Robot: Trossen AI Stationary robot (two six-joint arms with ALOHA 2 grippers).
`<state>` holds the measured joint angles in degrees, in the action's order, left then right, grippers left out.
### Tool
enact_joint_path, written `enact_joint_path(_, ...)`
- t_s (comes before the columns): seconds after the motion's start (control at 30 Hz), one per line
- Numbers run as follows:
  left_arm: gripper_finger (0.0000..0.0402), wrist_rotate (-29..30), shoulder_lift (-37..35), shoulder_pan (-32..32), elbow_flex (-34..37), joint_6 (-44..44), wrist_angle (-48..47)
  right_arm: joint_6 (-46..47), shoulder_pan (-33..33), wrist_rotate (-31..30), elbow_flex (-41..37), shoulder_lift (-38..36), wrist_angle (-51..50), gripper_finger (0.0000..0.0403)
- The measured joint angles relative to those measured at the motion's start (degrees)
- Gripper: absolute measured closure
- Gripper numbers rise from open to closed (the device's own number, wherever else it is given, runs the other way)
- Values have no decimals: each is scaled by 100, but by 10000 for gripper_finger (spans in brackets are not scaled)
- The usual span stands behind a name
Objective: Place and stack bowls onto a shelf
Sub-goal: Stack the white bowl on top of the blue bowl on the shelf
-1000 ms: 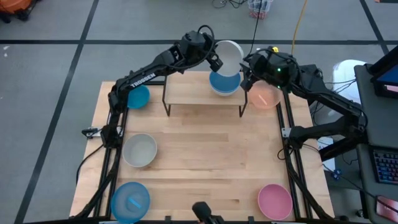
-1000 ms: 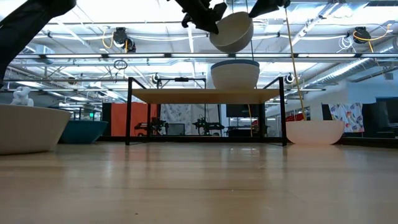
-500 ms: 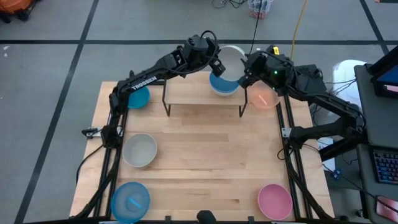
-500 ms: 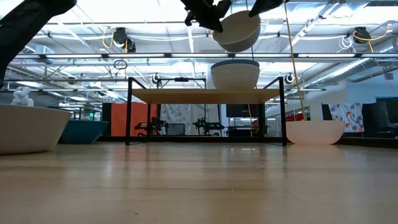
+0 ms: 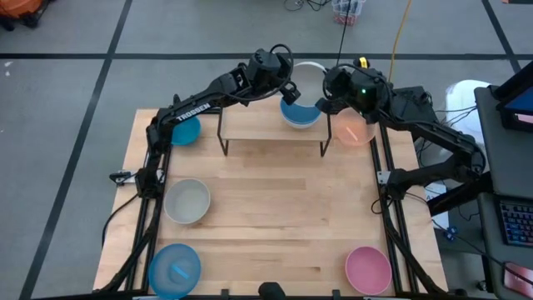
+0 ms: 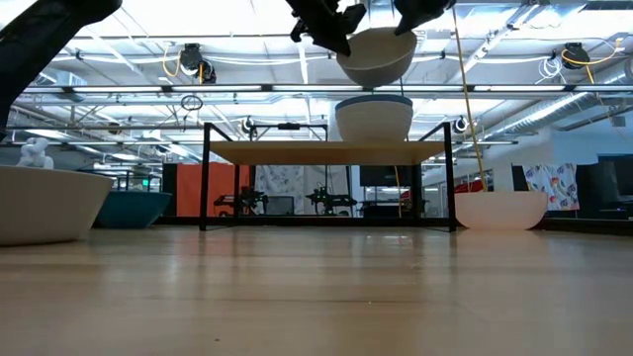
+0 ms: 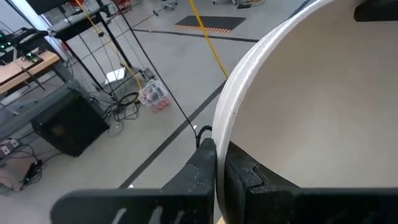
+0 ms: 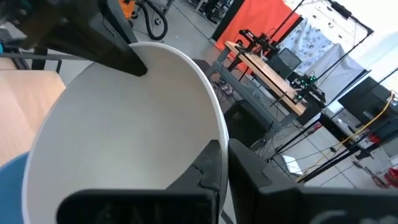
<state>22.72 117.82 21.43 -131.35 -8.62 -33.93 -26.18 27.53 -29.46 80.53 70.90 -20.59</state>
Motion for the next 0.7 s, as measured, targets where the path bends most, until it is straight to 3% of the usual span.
enact_joint_path(0.27, 331, -42, -14, -56, -6, 231, 137, -142, -1, 167, -6, -14, -96, 402)
enact_joint_path(0.7, 324, 35, -233, -161, -9, -163, 249, -63, -7, 425, -7, -25, -178, 403)
